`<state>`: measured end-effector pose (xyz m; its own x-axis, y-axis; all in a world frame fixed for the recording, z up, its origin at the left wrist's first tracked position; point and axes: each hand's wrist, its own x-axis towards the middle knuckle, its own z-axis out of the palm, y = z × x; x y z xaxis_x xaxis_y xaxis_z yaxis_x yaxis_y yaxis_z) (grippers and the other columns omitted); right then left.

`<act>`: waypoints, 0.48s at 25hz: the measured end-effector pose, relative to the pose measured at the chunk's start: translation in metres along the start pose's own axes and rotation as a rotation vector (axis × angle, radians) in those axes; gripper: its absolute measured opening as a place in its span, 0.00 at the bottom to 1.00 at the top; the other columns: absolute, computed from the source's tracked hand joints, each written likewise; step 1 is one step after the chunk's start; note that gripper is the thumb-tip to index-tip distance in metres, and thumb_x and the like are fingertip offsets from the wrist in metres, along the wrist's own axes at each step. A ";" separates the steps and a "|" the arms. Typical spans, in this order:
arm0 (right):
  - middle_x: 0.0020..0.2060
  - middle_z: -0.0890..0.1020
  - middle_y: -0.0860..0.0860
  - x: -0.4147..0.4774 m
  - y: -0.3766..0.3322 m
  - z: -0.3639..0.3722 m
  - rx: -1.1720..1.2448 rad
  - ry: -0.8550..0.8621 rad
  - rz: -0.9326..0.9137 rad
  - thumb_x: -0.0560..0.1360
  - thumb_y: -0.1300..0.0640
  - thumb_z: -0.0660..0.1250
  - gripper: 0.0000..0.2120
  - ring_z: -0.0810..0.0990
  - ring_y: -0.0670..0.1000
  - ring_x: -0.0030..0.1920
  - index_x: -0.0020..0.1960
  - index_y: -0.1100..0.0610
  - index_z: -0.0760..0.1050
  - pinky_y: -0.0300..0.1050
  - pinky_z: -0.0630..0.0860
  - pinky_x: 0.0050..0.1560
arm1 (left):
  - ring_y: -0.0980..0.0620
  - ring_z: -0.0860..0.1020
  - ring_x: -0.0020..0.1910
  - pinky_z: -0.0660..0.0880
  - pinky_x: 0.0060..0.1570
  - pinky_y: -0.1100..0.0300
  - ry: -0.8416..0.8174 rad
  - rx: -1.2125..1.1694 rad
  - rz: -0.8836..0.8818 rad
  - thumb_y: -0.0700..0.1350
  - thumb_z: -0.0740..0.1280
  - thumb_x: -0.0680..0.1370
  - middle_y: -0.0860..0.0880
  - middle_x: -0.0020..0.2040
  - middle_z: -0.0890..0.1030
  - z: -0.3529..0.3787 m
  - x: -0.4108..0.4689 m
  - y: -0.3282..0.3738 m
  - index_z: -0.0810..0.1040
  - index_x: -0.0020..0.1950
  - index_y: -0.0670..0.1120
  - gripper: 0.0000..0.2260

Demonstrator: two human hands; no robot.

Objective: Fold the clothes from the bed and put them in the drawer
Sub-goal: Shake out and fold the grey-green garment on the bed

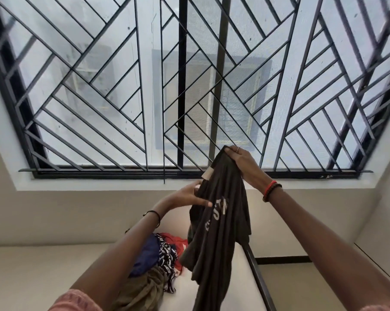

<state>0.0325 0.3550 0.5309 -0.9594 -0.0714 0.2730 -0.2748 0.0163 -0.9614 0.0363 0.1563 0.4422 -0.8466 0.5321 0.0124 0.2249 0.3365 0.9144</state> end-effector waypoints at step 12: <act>0.36 0.81 0.51 0.011 -0.009 -0.068 -0.059 0.328 -0.035 0.77 0.56 0.67 0.06 0.78 0.46 0.36 0.42 0.55 0.79 0.41 0.75 0.43 | 0.63 0.74 0.29 0.72 0.34 0.70 0.393 0.142 0.105 0.27 0.62 0.74 0.47 0.43 0.75 0.021 0.010 -0.030 0.65 0.46 0.50 0.17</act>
<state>0.0204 0.4217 0.5445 -0.9163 0.2517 0.3116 -0.3016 0.0783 -0.9502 0.0313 0.1682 0.4067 -0.9289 0.2419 0.2805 0.3603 0.4143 0.8358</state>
